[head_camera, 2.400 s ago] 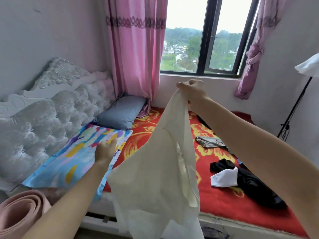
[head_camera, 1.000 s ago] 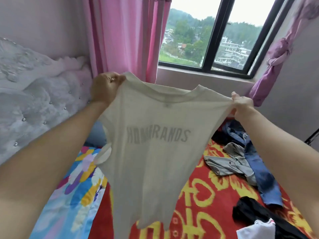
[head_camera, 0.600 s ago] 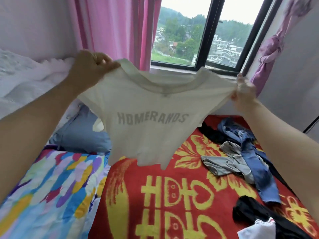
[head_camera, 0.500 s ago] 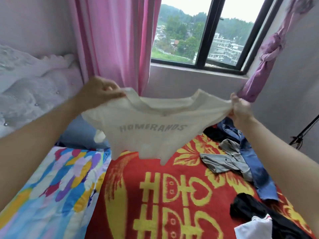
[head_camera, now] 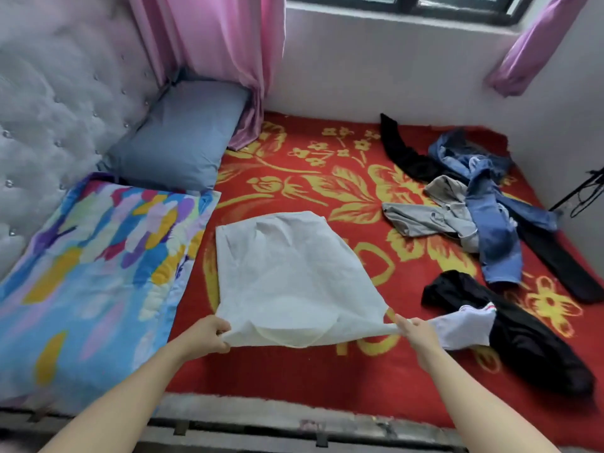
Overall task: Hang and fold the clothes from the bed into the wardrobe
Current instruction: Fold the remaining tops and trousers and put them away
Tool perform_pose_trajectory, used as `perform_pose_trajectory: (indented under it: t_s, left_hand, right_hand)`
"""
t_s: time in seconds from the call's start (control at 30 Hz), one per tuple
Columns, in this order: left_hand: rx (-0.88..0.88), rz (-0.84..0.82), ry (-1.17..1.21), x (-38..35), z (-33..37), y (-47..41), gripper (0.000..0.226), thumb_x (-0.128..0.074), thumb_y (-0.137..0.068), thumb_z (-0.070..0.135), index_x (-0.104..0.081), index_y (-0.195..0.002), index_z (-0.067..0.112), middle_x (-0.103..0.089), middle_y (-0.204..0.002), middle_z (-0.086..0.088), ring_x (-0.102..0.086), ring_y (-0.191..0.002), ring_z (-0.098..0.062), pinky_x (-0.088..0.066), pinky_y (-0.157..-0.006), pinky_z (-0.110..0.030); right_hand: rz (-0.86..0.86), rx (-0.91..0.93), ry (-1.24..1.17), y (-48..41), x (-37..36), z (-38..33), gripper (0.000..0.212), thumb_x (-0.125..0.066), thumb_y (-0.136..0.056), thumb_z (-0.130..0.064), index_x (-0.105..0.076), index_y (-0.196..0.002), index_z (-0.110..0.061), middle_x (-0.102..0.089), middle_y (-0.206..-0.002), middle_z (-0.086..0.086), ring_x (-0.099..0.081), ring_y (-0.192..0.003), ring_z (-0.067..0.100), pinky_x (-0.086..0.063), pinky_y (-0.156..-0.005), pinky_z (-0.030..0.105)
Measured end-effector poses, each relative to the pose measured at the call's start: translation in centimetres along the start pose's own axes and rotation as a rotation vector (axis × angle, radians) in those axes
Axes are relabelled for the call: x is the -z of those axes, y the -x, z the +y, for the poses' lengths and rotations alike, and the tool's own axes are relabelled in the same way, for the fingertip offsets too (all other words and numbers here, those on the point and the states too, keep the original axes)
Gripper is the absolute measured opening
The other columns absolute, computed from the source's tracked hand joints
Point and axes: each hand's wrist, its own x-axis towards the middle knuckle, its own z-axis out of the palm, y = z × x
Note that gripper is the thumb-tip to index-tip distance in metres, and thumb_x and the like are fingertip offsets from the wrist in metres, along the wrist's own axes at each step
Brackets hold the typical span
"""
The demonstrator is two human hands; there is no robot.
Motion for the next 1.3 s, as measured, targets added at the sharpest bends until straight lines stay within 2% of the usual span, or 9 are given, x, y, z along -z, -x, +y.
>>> perform_pose_trajectory:
  t_s: [0.17,0.27,0.4,0.63,0.83,1.0,1.1,1.23,1.3]
  left_hand:
    - [0.205,-0.042,0.006,-7.2,-2.9,3.9,0.023,-0.058,-0.064,0.014,-0.038,-0.054,0.020,-0.032,-0.054,0.008,-0.033,-0.057,-0.010,-0.021,-0.060,-0.029]
    - [0.243,-0.043,0.103,-9.1,-3.4,5.7,0.018,-0.058,-0.063,0.012,-0.043,-0.058,0.020,-0.033,-0.057,0.008,-0.034,-0.059,-0.011,-0.021,-0.054,-0.025]
    - [0.303,-0.005,0.233,-9.3,-3.2,6.7,0.017,-0.066,-0.075,0.000,-0.059,-0.065,0.012,-0.047,-0.059,0.004,-0.043,-0.058,-0.008,-0.029,-0.052,-0.019]
    - [0.352,0.070,0.519,-2.5,-1.8,2.0,0.019,-0.062,-0.083,-0.003,-0.051,-0.072,0.008,-0.046,-0.067,-0.008,-0.048,-0.065,-0.017,-0.046,-0.055,-0.025]
    - [0.107,0.288,0.514,13.9,4.6,-7.0,0.013,-0.068,-0.083,0.005,-0.057,-0.076,0.005,-0.049,-0.069,-0.006,-0.050,-0.065,-0.013,-0.044,-0.050,-0.014]
    - [-0.224,0.650,0.572,29.4,13.6,-9.6,0.019,-0.069,-0.083,0.011,-0.062,-0.066,0.013,-0.056,-0.047,0.013,-0.051,-0.051,0.001,-0.042,-0.048,-0.008]
    - [-0.423,0.907,0.560,35.1,18.8,-8.6,0.017,-0.071,-0.082,0.013,-0.062,-0.067,0.014,-0.056,-0.044,0.019,-0.047,-0.045,0.007,-0.039,-0.053,-0.011]
    - [-0.651,1.199,0.453,39.4,23.6,-5.5,0.020,-0.072,-0.081,0.020,-0.071,-0.091,0.002,-0.055,-0.064,0.013,-0.049,-0.055,0.010,-0.039,-0.063,-0.015]
    - [-0.712,1.269,0.339,39.9,24.6,-4.3,0.025,-0.071,-0.082,0.021,-0.072,-0.096,0.000,-0.049,-0.071,0.013,-0.048,-0.062,0.016,-0.036,-0.067,-0.007]
  right_hand:
    - [-0.112,-0.144,0.065,2.2,0.7,7.6,0.034,-0.062,-0.089,-0.019,-0.040,-0.064,-0.013,-0.034,-0.057,0.003,-0.029,-0.050,0.015,-0.019,-0.044,0.021]
    - [-0.182,-0.226,0.030,3.5,1.2,9.1,0.024,-0.059,-0.091,-0.023,-0.047,-0.074,-0.011,-0.051,-0.069,0.006,-0.052,-0.057,0.021,-0.031,-0.052,0.025]
    - [-0.225,-0.268,-0.045,3.4,1.5,7.5,0.018,-0.055,-0.094,-0.022,-0.048,-0.082,-0.010,-0.059,-0.083,0.006,-0.063,-0.067,0.025,-0.039,-0.061,0.028]
    - [-0.199,-0.228,-0.160,-0.8,-0.6,-1.2,0.019,-0.060,-0.091,-0.011,-0.047,-0.078,-0.005,-0.055,-0.080,0.013,-0.060,-0.054,0.024,-0.050,-0.050,0.031]
    - [-0.061,0.010,-0.277,-7.4,-1.9,-19.0,0.017,-0.058,-0.092,-0.012,-0.053,-0.083,0.002,-0.052,-0.077,0.012,-0.055,-0.065,0.024,-0.049,-0.039,0.021]
    - [0.102,0.406,-0.475,-9.2,0.1,-35.0,0.030,-0.048,-0.098,-0.019,-0.044,-0.069,-0.012,-0.049,-0.071,0.005,-0.057,-0.049,0.009,-0.050,-0.055,0.023]
    - [0.163,0.539,-0.649,-7.8,2.3,-41.1,0.026,-0.043,-0.100,-0.020,-0.041,-0.074,-0.015,-0.049,-0.077,0.002,-0.054,-0.065,0.012,-0.050,-0.067,0.024]
    - [0.199,0.658,-0.761,-5.8,6.2,-46.3,0.018,-0.041,-0.100,-0.025,-0.045,-0.088,-0.012,-0.050,-0.084,-0.002,-0.053,-0.073,0.009,-0.051,-0.073,0.023]
    - [0.189,0.698,-0.837,-5.2,7.7,-47.2,0.018,-0.042,-0.100,-0.023,-0.046,-0.086,-0.014,-0.050,-0.084,-0.002,-0.053,-0.075,0.008,-0.051,-0.078,0.024]
